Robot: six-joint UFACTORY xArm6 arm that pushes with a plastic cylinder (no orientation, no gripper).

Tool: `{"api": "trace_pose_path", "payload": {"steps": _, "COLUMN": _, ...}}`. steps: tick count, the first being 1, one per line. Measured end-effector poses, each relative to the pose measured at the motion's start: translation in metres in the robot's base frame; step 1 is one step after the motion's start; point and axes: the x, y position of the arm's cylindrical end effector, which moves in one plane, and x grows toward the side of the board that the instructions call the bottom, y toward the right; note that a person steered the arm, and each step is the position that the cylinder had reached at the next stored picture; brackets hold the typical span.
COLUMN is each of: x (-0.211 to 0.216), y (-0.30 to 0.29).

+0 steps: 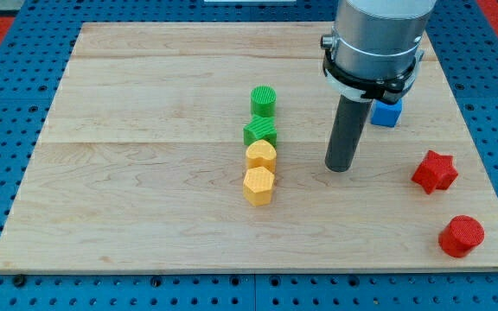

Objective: Move your arm towards the top of the board

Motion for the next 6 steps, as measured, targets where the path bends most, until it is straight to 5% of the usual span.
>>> {"api": "trace_pose_path", "payload": {"steps": 4, "x": 0.009, "y": 0.005}}
{"api": "trace_pose_path", "payload": {"steps": 6, "x": -0.034, "y": 0.027}}
